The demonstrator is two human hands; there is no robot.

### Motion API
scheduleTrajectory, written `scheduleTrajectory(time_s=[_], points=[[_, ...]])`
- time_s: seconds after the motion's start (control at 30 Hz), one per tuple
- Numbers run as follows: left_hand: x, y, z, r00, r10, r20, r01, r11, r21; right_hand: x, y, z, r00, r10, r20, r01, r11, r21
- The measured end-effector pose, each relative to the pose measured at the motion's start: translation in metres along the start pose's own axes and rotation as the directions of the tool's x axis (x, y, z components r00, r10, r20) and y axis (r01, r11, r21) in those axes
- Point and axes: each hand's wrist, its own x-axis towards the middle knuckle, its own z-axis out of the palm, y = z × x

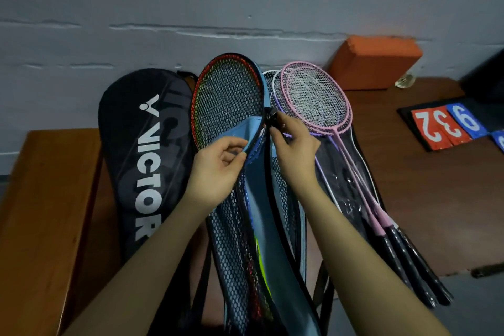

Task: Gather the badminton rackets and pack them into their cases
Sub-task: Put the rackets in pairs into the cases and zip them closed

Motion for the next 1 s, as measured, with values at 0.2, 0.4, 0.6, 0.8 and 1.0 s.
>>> scheduleTrajectory(time_s=[0.2,0.4,0.6,0.8,1.0], points=[[-0.019,0.002,-0.007,0.999,-0.002,0.051,0.007,0.997,-0.082,-0.006,-0.012,-0.006,0.999,0.028,-0.047,-0.028,1.000,0.001],[-0.028,0.012,-0.014,0.999,0.025,0.034,-0.021,0.994,-0.111,-0.009,-0.028,-0.013,0.992,-0.070,-0.105,0.068,0.997,-0.024],[-0.042,0.019,-0.009,1.000,0.008,0.014,-0.006,0.991,-0.134,-0.014,-0.028,-0.009,0.986,-0.136,-0.096,0.140,0.989,0.037],[-0.050,0.023,-0.003,0.995,0.020,-0.094,-0.033,0.988,-0.150,-0.022,-0.015,-0.013,0.936,-0.337,-0.100,0.316,0.932,-0.180],[-0.047,0.017,0.010,0.981,-0.016,-0.192,-0.011,0.990,-0.140,-0.035,-0.003,-0.028,0.911,-0.413,0.015,0.399,0.869,-0.292]])
